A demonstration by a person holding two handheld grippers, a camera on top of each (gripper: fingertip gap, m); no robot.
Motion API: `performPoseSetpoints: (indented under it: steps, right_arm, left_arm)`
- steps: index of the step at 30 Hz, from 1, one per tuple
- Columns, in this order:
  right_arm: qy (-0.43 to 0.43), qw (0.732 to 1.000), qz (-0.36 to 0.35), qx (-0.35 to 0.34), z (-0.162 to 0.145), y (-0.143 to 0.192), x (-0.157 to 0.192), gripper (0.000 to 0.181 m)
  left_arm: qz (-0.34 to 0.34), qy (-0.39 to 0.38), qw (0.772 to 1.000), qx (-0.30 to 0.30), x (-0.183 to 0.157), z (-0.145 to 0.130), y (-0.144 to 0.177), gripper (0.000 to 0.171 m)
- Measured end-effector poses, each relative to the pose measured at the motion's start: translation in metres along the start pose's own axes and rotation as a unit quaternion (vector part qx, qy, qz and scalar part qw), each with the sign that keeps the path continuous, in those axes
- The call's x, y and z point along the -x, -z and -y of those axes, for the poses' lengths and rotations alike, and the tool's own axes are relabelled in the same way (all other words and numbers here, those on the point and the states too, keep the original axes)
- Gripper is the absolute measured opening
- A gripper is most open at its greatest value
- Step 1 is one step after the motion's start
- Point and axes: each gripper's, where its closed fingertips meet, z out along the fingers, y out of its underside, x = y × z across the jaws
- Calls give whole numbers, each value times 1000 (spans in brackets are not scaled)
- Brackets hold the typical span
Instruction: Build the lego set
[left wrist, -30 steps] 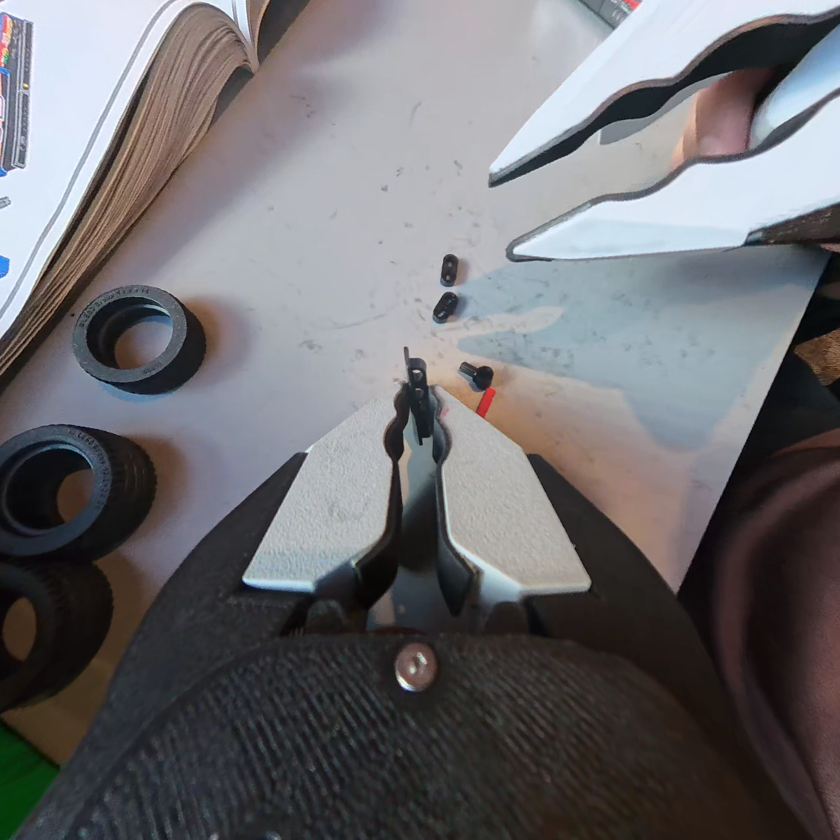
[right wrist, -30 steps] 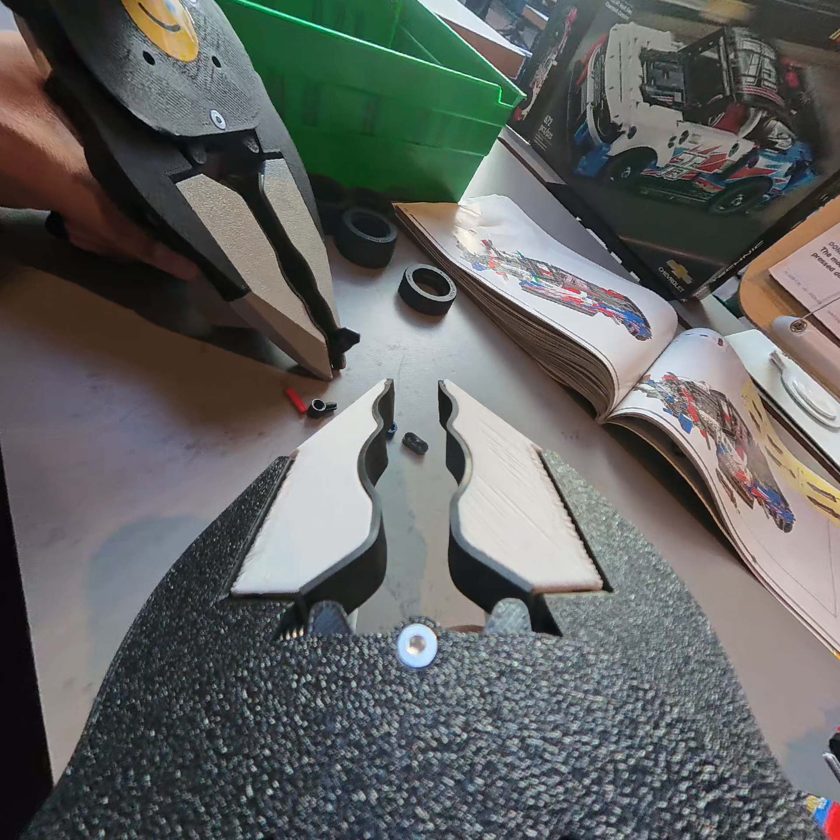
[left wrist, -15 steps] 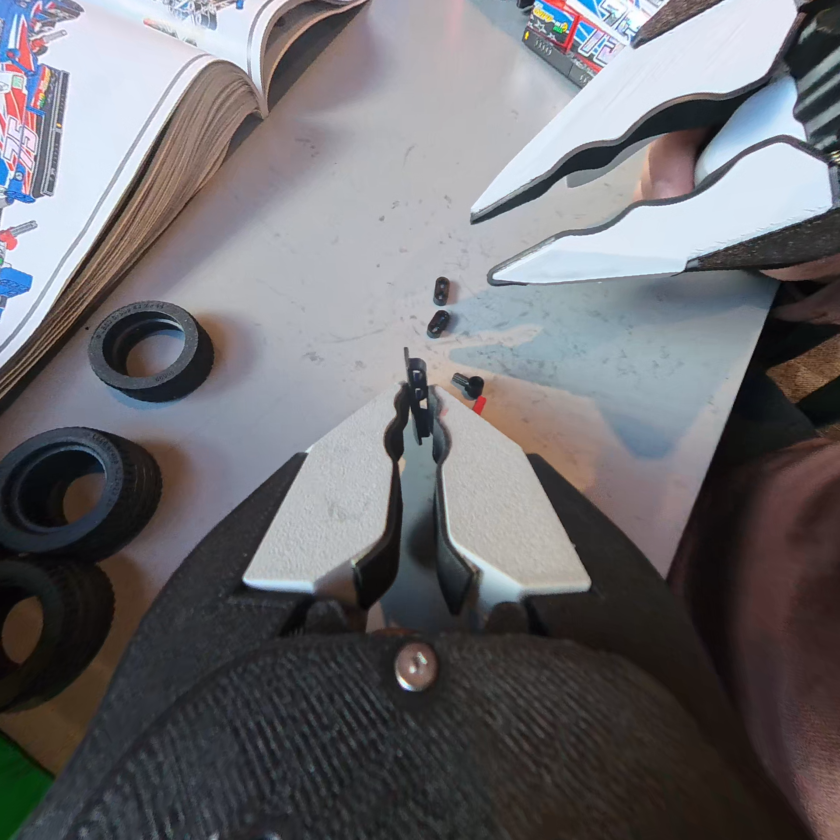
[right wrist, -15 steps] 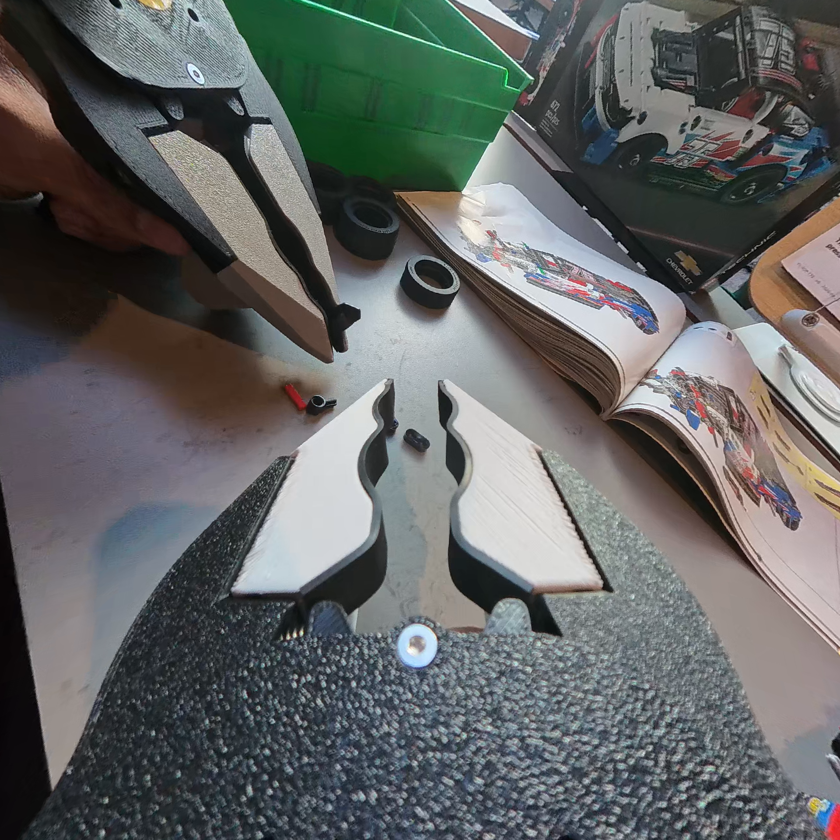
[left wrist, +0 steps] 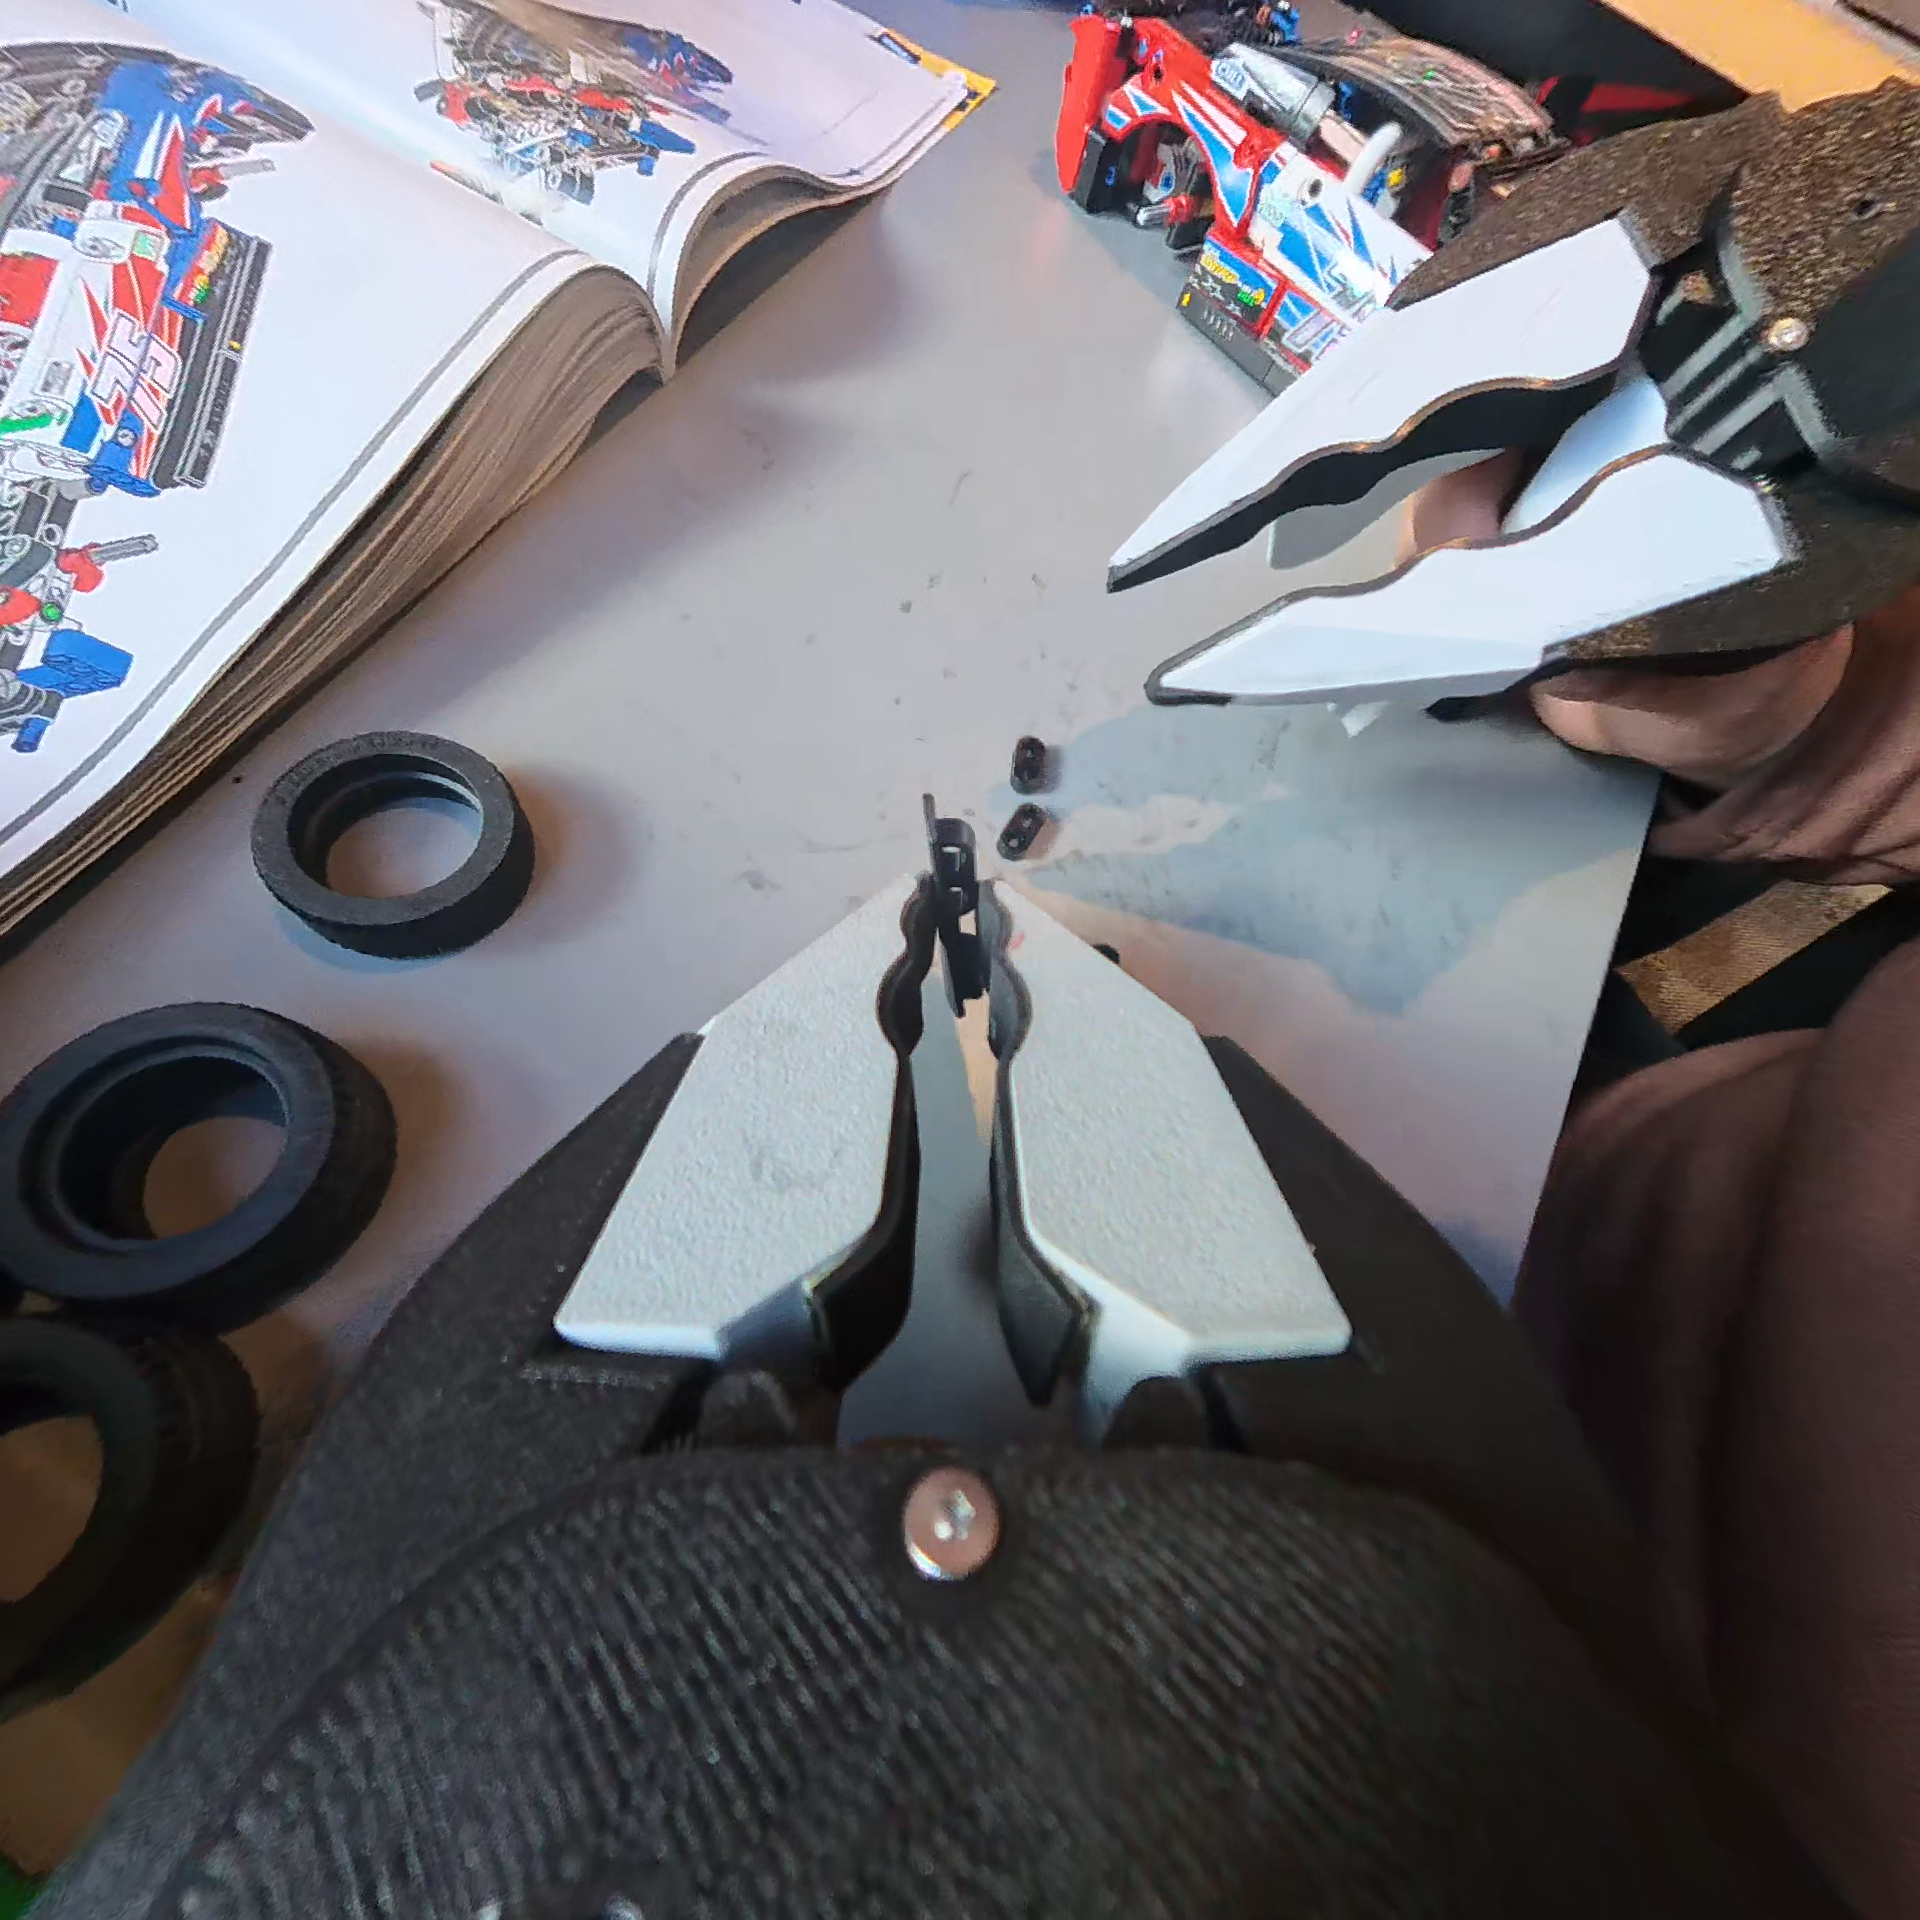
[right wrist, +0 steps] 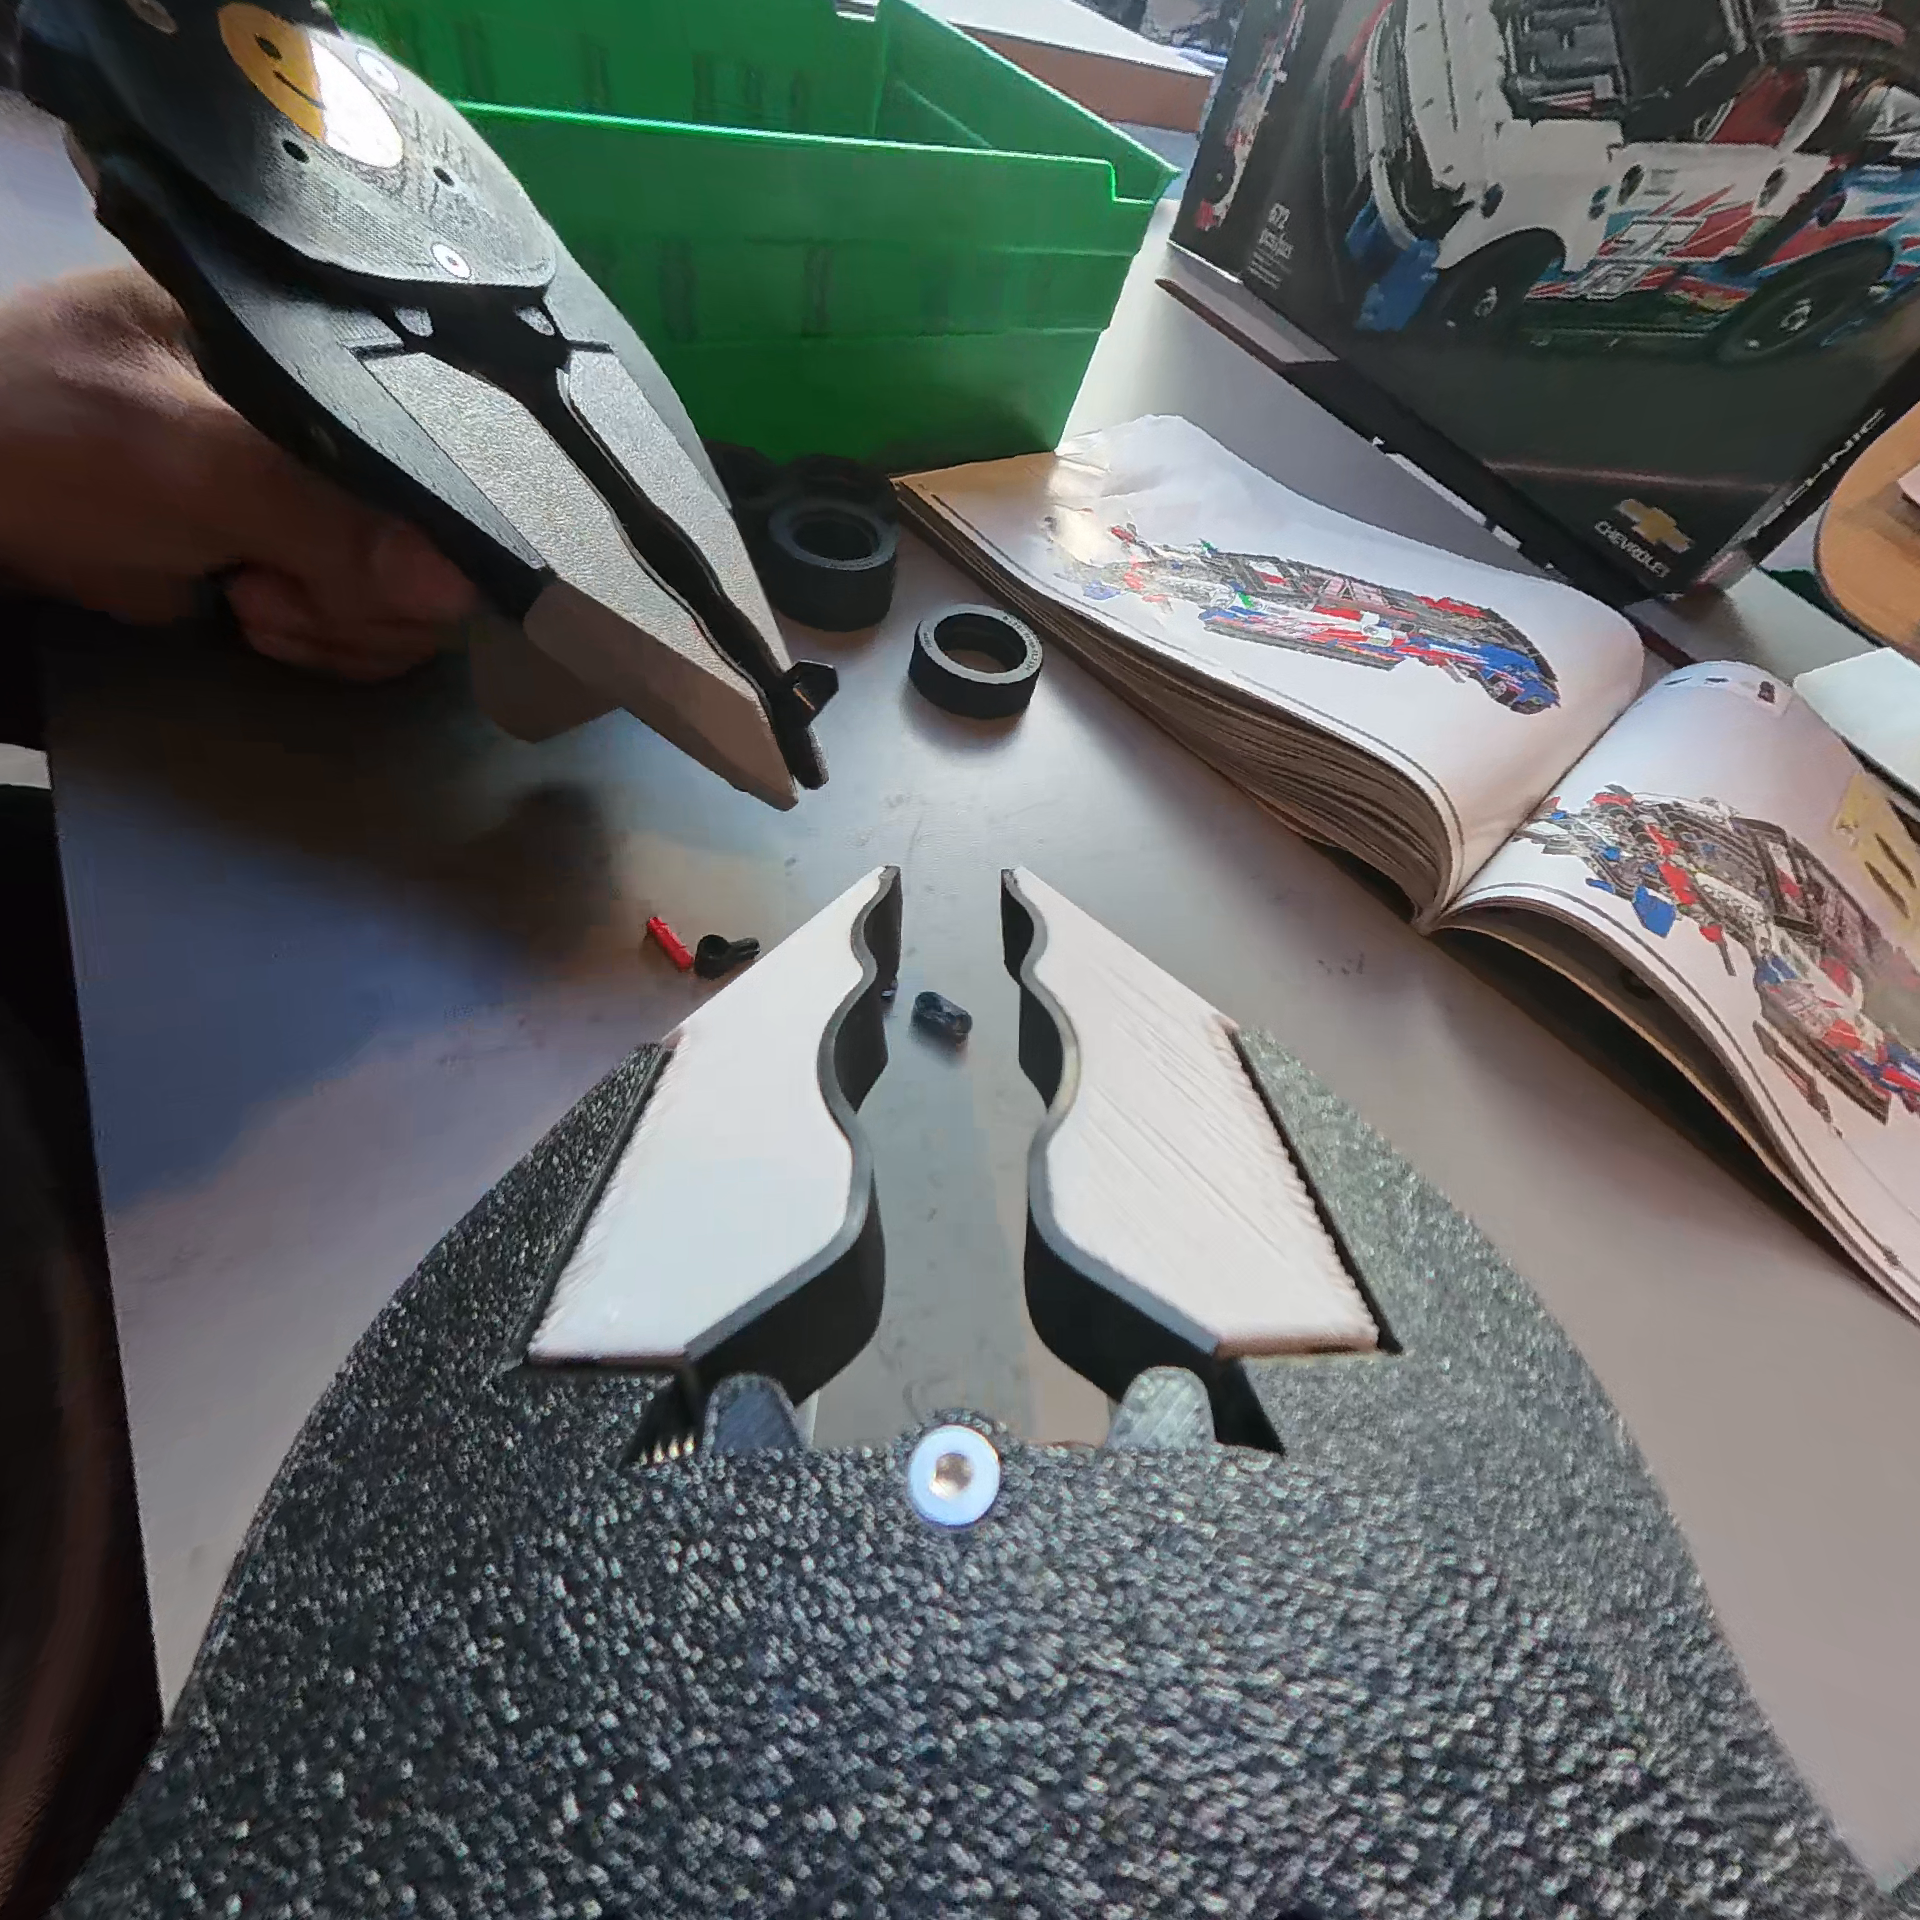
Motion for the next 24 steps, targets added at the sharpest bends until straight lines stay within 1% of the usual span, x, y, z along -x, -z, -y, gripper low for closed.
performPoseSetpoints:
  steps: [5,10,11,15,20,22,24]
  right_arm:
    - [-7,1000,-5,-8,2,2,-3,19]
    - [13,1000,5,2,0,0,4,20]
    - [21,1000,11,6,-2,-1,7,22]
    - [52,999,9,13,-4,-1,14,22]
    - [51,999,1,14,-4,0,14,22]
    - [47,999,-1,13,-4,1,13,21]
    - [48,999,-1,12,-4,2,13,21]
  left_arm:
    - [-15,18,1000,10,-1,-3,-1,3]
    - [-36,71,995,62,-4,-22,-5,4]
    - [-31,76,994,73,-4,-26,-6,4]
    - [-16,86,994,70,-3,-29,-2,4]
    - [-23,113,992,57,-4,-31,9,20]
    - [-10,104,993,57,-3,-34,12,21]
    - [1,81,995,56,-5,-36,16,27]
